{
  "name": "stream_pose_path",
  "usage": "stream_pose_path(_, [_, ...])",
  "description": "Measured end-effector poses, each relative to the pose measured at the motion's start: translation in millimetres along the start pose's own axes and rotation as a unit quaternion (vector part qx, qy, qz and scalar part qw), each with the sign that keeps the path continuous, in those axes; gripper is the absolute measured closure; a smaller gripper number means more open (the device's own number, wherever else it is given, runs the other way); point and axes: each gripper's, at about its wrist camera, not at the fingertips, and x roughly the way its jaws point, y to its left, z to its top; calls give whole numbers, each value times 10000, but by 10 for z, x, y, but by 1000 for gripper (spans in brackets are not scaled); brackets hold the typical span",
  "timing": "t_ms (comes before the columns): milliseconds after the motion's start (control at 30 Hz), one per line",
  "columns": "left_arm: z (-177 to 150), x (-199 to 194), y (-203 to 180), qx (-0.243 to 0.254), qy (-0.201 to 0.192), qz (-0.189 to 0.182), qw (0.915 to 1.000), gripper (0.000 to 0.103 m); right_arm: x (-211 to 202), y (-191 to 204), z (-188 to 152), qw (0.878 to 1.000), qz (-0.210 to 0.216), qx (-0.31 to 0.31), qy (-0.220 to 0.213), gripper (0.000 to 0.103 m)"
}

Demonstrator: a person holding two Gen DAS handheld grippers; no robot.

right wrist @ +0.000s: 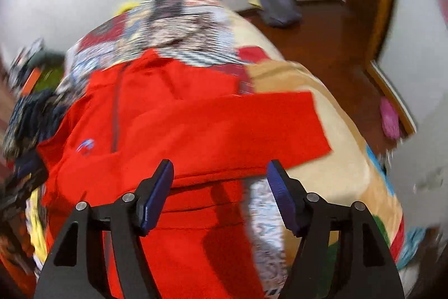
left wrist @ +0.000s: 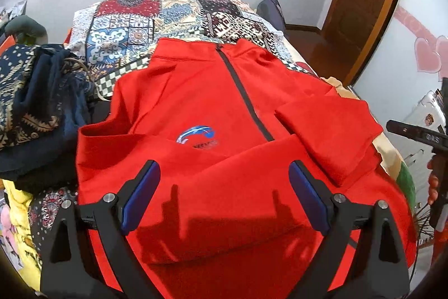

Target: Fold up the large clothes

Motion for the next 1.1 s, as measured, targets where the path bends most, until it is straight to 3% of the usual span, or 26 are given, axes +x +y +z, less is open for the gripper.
stream_pose_path(67, [-2, 66, -31, 19, 70, -11, 10000, 10, 152, -182, 3, 9989, -30, 413, 200, 38])
stream_pose_path(267, [-29, 267, -67, 10, 269, -53, 9996, 10, 623, -599, -12, 9834, 486, 1610, 675, 38])
stream_pose_path(400, [-48, 357, -60, -15, 357, -51, 9993, 10, 777, -642, 12, 9759, 732, 1960, 619, 35])
stream_pose_path(533, [-61, 413, -31, -82, 408, -53, 9991, 10, 812, -543, 98, 9827, 545, 1731, 376, 41])
stream_pose_path(600, [-59, 416, -14, -125, 407, -61, 9991, 10, 843, -454, 139, 9880, 237, 1495, 305, 57])
stream_pose_path(667, [-52, 398, 0, -147, 387, -67, 9991, 10, 855, -403, 172, 9913, 66, 1292, 253, 94])
stream_pose_path(700, [-51, 374, 13, -158, 364, -60, 9992, 10, 859, -360, 190, 9919, 163, 1234, 273, 97])
stream_pose_path(767, [-43, 329, 28, -163, 321, -54, 9993, 10, 785, -348, 212, 9924, 266, 1179, 212, 97])
stream_pose_path(900, [-18, 153, 86, -154, 144, -32, 9998, 10, 377, -121, 310, 9973, 191, 618, -338, 98])
stream_pose_path(1100, [14, -235, 237, -259, -253, -29, 9993, 10, -293, 545, 525, 9915, 859, -109, -971, 98])
